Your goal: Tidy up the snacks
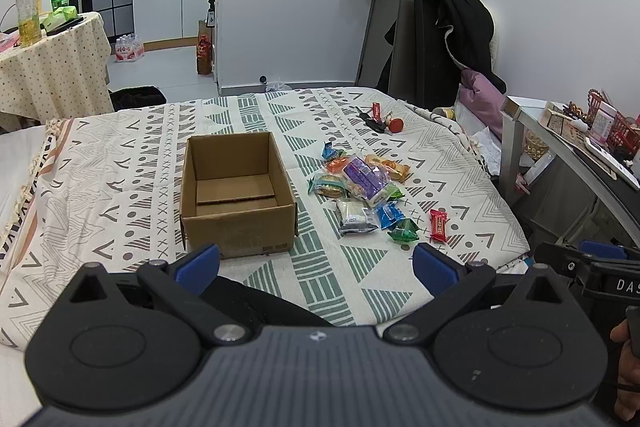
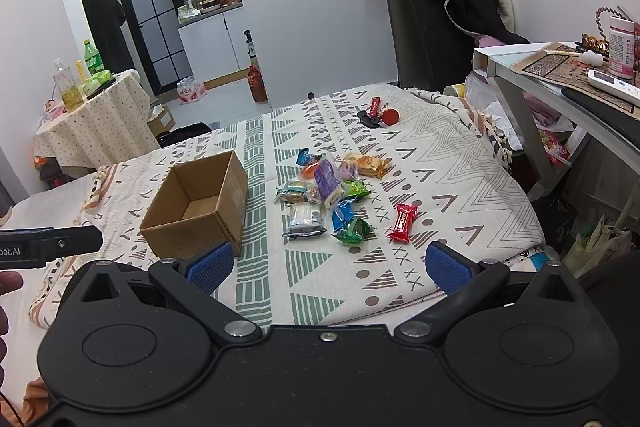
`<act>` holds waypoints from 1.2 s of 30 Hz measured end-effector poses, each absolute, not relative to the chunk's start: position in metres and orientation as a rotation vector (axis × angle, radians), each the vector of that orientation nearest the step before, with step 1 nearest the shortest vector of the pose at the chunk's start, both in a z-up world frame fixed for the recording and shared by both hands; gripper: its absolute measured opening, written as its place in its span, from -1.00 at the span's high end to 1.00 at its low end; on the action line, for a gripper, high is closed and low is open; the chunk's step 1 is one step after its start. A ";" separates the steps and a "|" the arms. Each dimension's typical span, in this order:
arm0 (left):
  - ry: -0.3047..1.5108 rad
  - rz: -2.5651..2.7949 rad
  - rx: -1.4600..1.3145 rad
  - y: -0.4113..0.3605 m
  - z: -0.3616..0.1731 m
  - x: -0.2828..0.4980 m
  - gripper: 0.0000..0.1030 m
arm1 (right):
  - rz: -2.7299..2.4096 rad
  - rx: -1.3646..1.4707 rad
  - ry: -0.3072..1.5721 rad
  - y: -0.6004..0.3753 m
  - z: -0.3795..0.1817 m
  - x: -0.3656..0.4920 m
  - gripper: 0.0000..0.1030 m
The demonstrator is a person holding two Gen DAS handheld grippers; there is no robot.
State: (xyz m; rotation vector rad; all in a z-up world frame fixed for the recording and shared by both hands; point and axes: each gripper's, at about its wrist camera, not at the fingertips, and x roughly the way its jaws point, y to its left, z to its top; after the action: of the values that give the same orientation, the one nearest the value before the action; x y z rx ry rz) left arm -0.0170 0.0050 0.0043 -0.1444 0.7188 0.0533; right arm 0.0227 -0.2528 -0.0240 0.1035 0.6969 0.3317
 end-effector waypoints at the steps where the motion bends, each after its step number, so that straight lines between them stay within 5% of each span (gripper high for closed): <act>1: 0.719 0.053 -0.145 0.005 0.005 -0.017 -0.99 | 0.332 0.104 0.698 -0.253 -0.023 0.023 -1.00; 36: 0.725 0.046 -0.152 0.007 0.009 -0.001 -0.98 | 0.329 0.107 0.715 -0.256 -0.024 0.036 -1.00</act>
State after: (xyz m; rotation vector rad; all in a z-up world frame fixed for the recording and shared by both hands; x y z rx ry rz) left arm -0.0007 0.0073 0.0088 -0.1517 0.7251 0.0458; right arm 0.0360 -0.2559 -0.0241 0.1068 0.7148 0.3286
